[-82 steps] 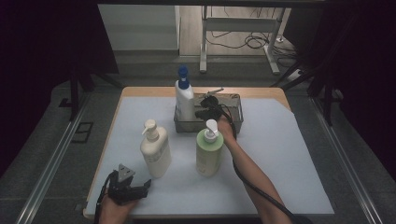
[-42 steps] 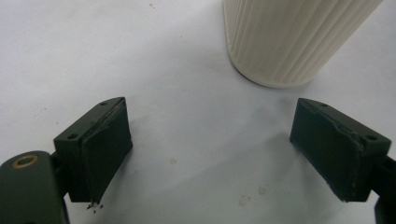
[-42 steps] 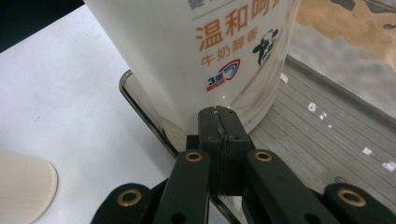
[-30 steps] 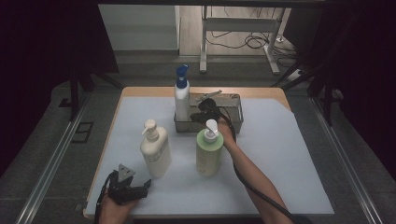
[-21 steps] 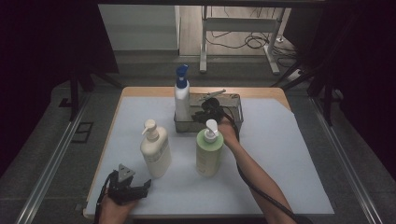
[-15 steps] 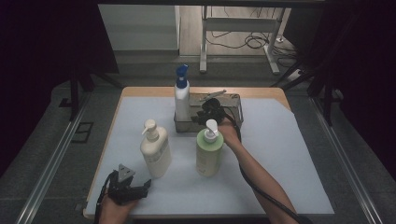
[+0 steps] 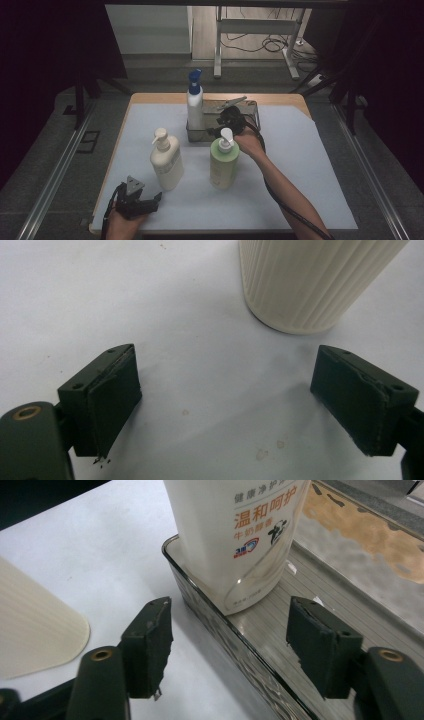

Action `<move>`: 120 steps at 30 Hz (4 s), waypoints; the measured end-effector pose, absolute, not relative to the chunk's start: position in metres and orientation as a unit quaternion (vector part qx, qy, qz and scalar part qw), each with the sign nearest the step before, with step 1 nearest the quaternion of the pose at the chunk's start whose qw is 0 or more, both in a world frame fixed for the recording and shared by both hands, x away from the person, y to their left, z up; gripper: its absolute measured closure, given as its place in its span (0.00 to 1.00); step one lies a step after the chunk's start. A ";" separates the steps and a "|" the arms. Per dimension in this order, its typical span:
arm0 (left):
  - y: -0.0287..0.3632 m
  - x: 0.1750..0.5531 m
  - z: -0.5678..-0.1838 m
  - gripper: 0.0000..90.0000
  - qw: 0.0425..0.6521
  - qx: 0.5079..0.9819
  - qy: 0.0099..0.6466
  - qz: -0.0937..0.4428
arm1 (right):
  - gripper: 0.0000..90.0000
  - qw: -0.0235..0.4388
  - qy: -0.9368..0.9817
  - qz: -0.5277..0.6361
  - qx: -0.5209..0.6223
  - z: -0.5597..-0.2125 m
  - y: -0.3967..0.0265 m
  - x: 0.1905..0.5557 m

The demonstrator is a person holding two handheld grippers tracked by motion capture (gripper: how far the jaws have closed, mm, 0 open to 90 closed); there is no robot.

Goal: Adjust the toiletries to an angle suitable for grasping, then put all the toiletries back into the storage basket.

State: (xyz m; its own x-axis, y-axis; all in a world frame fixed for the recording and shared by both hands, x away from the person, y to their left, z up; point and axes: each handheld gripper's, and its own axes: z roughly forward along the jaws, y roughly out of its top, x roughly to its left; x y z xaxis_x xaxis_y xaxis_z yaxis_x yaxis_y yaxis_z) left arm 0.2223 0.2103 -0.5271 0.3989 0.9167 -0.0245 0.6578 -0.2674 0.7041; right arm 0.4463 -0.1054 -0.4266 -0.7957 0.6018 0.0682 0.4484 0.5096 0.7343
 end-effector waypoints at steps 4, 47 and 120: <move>0.210 0.222 -0.527 0.13 0.325 0.771 0.511 0.199 | 0.30 0.105 0.866 0.384 0.303 -0.424 -0.110 0.442; 0.210 0.222 -0.527 0.13 0.324 0.771 0.511 0.200 | 0.24 0.116 0.854 0.385 0.330 -0.425 -0.201 0.400; 0.210 0.222 -0.527 0.13 0.324 0.771 0.510 0.202 | 0.05 0.071 0.881 0.407 0.233 -0.424 -0.152 0.314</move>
